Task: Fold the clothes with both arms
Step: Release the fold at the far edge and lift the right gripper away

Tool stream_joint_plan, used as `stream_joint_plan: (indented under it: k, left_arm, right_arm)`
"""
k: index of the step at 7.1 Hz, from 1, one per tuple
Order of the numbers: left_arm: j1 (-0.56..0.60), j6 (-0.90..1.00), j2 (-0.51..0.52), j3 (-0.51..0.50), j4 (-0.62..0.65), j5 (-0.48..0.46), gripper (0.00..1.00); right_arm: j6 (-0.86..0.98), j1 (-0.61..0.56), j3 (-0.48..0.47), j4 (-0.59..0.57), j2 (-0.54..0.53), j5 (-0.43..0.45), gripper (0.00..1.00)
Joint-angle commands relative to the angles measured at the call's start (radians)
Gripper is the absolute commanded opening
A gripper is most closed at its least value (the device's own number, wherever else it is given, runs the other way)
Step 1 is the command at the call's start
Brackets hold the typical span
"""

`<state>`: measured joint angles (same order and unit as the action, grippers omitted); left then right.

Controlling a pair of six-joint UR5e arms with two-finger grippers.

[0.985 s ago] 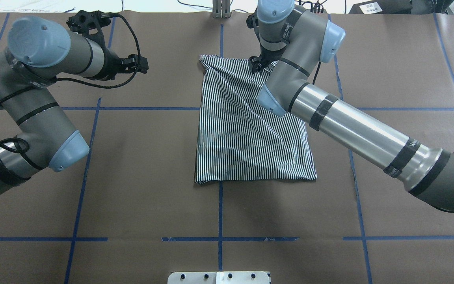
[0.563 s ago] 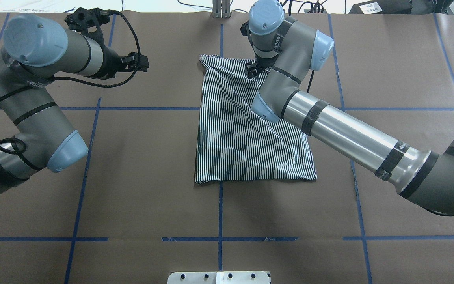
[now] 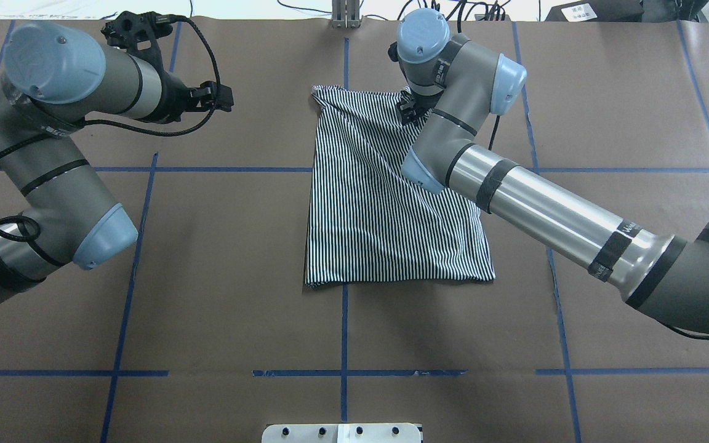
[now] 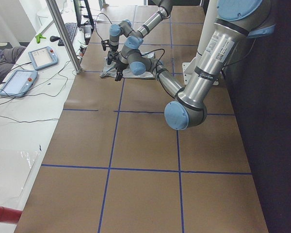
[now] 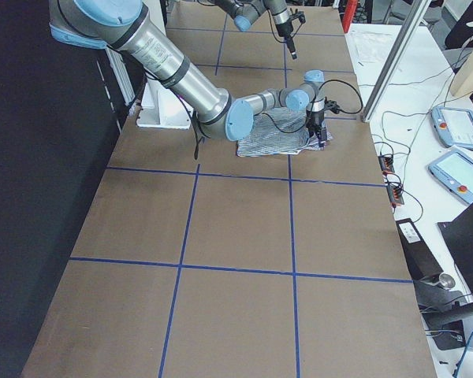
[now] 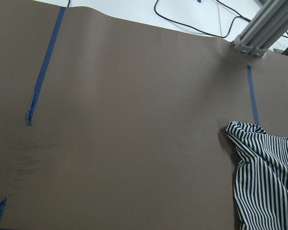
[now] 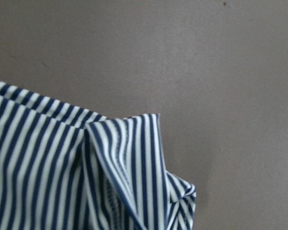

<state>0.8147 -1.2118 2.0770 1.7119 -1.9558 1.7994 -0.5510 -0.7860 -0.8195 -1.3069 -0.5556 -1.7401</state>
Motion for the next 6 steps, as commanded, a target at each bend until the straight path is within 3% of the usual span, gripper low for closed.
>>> stream_joint_plan:
  k: [1,4,5,6]
  left_arm:
    - [0.0,0.0,0.003,0.0,0.0,0.0,1.0]
    - [-0.003,0.0,0.008,0.0,-0.002,0.0,1.0]
    - [-0.005,-0.003,0.014,-0.015,-0.011,-0.002,1.0]
    - [-0.008,-0.003,0.055,-0.061,-0.018,-0.003,1.0]
  right_arm:
    - [0.092,-0.077,0.006,0.0,-0.035,0.004,1.0]
    - [0.165,-0.159,-0.001,0.003,-0.049,-0.068,1.0]
    - [0.16,-0.174,-0.016,0.005,-0.044,-0.122,1.0]
    - [0.152,-0.208,-0.059,0.0,-0.044,-0.233,1.0]
